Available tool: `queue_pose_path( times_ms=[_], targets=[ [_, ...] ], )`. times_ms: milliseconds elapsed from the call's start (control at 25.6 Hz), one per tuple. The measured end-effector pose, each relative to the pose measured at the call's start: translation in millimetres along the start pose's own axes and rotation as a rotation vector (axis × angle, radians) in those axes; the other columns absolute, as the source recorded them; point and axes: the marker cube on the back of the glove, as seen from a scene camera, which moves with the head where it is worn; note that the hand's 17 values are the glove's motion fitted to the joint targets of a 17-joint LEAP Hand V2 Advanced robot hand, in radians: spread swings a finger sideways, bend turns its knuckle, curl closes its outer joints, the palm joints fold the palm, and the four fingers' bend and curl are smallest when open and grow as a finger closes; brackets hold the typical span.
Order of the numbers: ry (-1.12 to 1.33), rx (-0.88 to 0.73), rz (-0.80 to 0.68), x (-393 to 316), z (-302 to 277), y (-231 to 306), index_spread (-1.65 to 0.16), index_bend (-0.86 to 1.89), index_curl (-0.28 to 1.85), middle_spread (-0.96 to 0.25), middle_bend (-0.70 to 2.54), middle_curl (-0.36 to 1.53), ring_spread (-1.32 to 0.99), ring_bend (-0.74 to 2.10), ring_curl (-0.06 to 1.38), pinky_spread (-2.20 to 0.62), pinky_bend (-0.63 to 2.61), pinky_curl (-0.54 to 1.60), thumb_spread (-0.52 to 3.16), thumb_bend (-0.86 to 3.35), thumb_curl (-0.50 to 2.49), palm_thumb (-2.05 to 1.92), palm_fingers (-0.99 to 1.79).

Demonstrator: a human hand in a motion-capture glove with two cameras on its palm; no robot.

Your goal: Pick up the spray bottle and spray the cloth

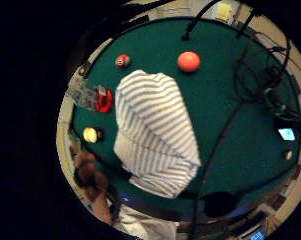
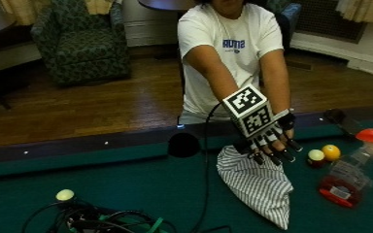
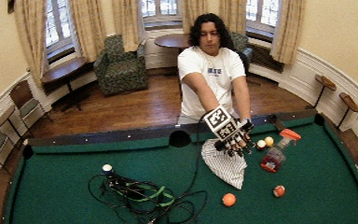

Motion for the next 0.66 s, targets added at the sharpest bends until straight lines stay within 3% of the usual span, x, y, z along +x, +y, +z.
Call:
queue_pose_path(
  times_ms=[195, 469, 664],
  targets=[
    [0.197, 0.074, -0.061, 4.8, -11.1, 26.9, -0.44, 0.15, 0.24, -0.16, 0.21, 0.37, -0.11, 0.35, 0.31, 0.21, 0.43, 0.35, 0.87, -0.06, 0.39, 0.38, 0.17],
    [0.173, 0.119, -0.062, -0.1, -6.0, 51.9, -0.45, 0.17, 0.26, -0.16, 0.2, 0.36, -0.11, 0.33, 0.3, 0.21, 0.39, 0.34, 0.89, -0.05, 0.36, 0.31, 0.22],
    [0.298, 0.108, -0.084, -3.9, -0.3, 61.6, -0.46, 0.17, 0.27, -0.17, 0.2, 0.36, -0.12, 0.31, 0.3, 0.22, 0.36, 0.33, 0.93, -0.04, 0.35, 0.29, 0.25]
  ],
)
